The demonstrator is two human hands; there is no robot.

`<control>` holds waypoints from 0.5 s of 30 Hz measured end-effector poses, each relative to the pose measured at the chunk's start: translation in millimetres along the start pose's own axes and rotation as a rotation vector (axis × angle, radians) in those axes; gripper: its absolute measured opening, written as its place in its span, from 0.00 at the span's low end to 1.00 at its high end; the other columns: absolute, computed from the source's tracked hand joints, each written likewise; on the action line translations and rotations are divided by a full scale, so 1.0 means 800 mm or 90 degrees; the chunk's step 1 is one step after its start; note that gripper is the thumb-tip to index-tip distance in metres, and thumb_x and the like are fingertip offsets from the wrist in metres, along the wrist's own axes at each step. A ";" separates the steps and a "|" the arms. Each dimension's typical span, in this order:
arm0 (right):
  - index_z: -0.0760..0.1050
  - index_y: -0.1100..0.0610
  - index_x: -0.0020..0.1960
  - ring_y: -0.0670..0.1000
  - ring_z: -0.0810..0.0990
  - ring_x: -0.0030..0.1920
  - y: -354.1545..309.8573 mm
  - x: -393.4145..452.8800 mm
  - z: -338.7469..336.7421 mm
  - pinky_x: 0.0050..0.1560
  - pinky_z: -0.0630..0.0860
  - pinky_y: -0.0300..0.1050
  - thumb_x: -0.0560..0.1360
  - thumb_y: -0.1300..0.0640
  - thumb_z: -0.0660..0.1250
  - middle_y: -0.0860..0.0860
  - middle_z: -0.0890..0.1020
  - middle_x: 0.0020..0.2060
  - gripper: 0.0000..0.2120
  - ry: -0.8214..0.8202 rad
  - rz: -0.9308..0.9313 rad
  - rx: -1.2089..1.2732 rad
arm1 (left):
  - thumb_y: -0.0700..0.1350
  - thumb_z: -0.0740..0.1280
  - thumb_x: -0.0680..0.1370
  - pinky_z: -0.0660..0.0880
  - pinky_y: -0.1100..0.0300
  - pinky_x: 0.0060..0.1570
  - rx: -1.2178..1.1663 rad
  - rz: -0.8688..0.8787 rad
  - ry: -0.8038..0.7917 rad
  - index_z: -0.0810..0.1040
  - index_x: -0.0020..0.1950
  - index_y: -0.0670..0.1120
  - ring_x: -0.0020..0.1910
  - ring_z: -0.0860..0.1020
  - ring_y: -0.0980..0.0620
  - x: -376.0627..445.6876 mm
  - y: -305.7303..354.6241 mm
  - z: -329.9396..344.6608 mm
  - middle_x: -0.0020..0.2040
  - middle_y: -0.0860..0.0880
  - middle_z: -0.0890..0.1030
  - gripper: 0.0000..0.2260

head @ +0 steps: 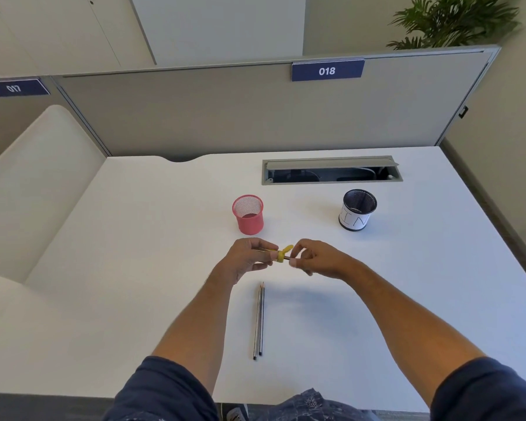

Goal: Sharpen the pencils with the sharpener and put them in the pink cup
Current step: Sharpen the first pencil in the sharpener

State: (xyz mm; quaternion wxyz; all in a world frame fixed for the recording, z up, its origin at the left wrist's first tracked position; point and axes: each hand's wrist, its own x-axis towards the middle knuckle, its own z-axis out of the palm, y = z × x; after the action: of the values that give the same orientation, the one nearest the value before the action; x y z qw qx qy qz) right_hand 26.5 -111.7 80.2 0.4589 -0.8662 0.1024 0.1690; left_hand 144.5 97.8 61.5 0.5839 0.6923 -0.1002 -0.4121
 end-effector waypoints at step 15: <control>0.83 0.55 0.44 0.57 0.79 0.34 0.017 -0.002 0.022 0.29 0.70 0.45 0.79 0.53 0.69 0.50 0.81 0.35 0.09 0.379 -0.285 -0.466 | 0.46 0.74 0.77 0.77 0.60 0.36 -0.068 -0.058 -0.015 0.83 0.49 0.38 0.29 0.76 0.51 0.000 0.000 0.008 0.37 0.40 0.81 0.10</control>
State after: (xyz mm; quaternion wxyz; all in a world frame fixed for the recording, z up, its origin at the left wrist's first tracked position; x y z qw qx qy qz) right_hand 17.3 -104.3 61.5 0.1019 -0.9811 -0.0252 -0.1625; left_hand 140.3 92.8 61.9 0.5997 0.6590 -0.0532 -0.4509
